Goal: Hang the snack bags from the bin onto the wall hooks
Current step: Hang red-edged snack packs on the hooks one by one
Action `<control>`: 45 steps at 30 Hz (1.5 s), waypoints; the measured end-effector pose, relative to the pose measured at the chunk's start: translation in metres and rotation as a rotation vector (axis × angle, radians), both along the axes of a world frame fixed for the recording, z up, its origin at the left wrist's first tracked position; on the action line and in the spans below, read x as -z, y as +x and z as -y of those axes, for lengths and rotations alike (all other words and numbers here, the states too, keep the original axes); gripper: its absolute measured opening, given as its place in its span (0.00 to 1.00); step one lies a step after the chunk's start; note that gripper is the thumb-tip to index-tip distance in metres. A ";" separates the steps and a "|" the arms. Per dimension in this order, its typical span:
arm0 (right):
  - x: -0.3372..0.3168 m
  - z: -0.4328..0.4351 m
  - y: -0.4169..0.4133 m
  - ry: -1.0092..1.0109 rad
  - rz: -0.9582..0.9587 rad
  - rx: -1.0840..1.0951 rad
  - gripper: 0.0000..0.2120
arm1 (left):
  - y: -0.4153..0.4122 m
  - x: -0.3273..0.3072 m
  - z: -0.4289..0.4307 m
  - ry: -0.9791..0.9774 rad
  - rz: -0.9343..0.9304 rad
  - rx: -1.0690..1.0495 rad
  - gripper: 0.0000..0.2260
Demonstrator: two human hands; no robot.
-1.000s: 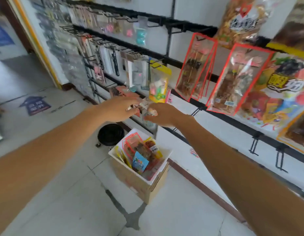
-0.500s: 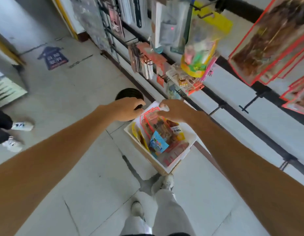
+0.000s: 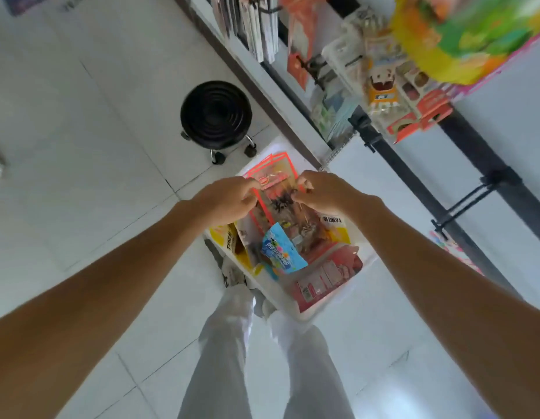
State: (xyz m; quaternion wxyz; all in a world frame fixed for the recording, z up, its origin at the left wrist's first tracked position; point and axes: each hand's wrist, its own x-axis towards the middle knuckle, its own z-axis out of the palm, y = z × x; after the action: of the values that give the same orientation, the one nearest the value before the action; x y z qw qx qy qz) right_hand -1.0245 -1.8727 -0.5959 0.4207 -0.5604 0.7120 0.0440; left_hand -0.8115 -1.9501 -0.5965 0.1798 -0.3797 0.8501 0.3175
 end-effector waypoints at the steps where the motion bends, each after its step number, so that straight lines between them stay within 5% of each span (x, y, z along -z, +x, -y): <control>1: 0.016 0.007 -0.001 0.005 0.004 0.018 0.19 | -0.003 0.014 0.003 0.005 -0.038 -0.008 0.17; 10: 0.128 0.037 0.023 0.034 -0.174 0.096 0.27 | -0.014 0.103 0.000 0.038 -0.146 -0.035 0.18; 22: 0.106 0.024 0.022 -0.294 -0.253 0.253 0.15 | 0.000 0.093 -0.005 0.091 -0.137 -0.095 0.16; 29: 0.092 0.012 0.019 -0.343 -0.202 0.334 0.07 | -0.009 0.074 -0.013 0.081 -0.215 -0.093 0.16; 35: 0.094 0.010 0.014 -0.311 -0.043 0.510 0.16 | -0.010 0.075 -0.017 0.048 -0.205 -0.109 0.15; 45: 0.065 0.004 0.000 -0.405 0.164 0.478 0.08 | -0.005 0.043 -0.014 0.058 -0.190 -0.183 0.16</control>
State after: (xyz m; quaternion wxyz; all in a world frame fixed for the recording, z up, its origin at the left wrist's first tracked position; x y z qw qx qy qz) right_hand -1.0241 -1.8762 -0.6609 0.3551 -0.4512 0.7816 -0.2438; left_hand -0.8169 -1.9365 -0.6395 0.0798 -0.4184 0.8157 0.3915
